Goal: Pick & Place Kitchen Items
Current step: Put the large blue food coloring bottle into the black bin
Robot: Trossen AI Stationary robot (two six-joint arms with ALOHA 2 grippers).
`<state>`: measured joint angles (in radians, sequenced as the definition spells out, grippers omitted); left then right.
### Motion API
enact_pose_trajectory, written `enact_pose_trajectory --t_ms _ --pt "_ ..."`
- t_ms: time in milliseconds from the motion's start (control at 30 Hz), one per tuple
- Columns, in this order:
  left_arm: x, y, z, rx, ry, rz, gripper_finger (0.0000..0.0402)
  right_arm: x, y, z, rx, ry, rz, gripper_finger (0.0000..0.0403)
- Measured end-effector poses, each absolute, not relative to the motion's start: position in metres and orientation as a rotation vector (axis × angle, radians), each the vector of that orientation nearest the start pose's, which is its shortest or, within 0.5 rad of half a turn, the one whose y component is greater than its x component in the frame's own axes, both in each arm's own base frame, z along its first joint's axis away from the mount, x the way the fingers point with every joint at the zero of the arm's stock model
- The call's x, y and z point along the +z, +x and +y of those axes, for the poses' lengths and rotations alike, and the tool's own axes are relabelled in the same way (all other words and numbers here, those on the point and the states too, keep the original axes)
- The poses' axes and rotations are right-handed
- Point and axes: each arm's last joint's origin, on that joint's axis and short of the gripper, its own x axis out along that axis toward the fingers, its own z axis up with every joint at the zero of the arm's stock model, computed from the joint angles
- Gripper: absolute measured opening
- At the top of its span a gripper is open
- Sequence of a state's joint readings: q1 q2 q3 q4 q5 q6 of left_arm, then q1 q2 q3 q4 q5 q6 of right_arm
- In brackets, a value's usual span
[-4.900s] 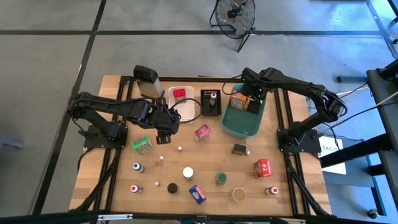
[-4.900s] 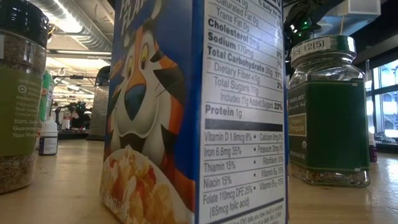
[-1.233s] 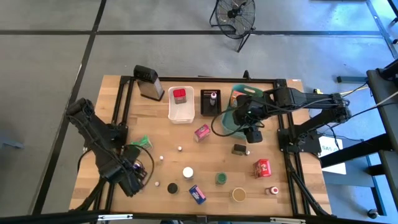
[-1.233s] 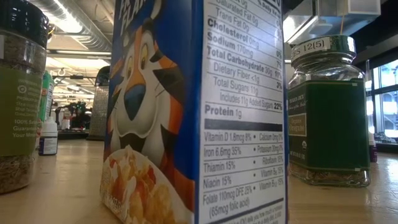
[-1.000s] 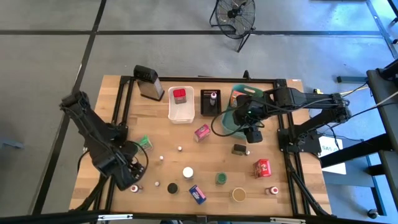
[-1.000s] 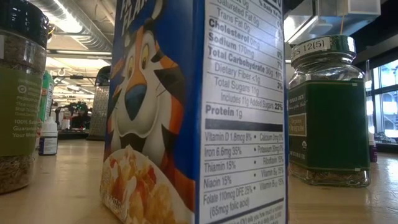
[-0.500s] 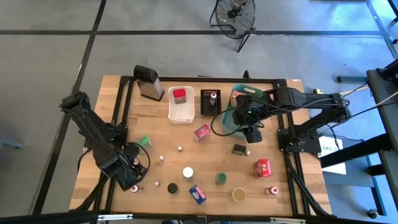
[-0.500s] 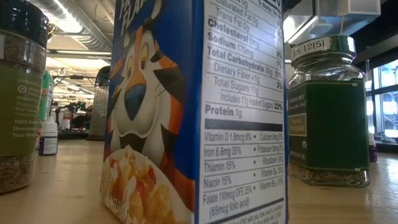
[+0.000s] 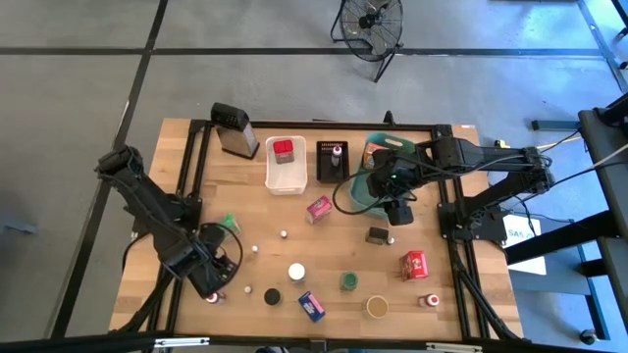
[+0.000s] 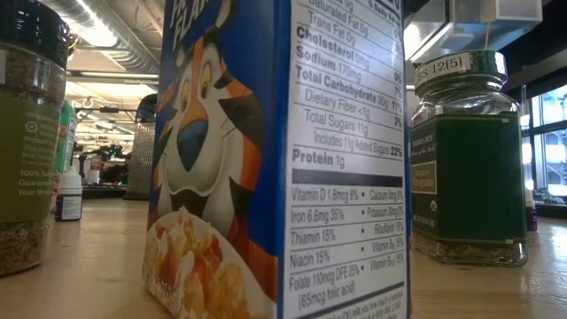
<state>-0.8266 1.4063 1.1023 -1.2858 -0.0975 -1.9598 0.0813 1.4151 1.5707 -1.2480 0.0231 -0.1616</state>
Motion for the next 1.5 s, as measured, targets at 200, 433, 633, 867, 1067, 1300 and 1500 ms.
enact_pose_trajectory --t_ms 200,433,633,867,1067,1300,1500 --pt "0.251 0.157 -0.164 0.908 -0.849 1.306 0.0283 0.376 0.256 0.020 0.140 -0.202 1.085 0.0264" --pt "0.243 0.161 -0.168 0.923 -0.823 1.321 0.0283 0.376 0.256 0.020 0.140 -0.202 1.085 0.0264" --pt "0.236 0.164 -0.172 0.925 -0.787 1.359 0.0283 0.376 0.255 0.020 0.141 -0.202 1.084 0.0264" --pt "0.233 0.171 -0.170 0.897 -0.763 1.372 0.0283 0.376 0.255 0.020 0.140 -0.202 1.084 0.0264" --pt "0.230 0.174 -0.167 0.890 -0.768 1.390 0.0283 0.376 0.256 0.020 0.140 -0.202 1.082 0.0264" --pt "0.201 0.168 -0.163 0.853 -0.816 1.473 0.0283 0.376 0.256 0.020 0.140 -0.202 1.082 0.0264" --pt "0.188 0.167 -0.161 0.810 -0.798 1.477 0.0283 0.376 0.256 0.020 0.140 -0.202 1.082 0.0264"
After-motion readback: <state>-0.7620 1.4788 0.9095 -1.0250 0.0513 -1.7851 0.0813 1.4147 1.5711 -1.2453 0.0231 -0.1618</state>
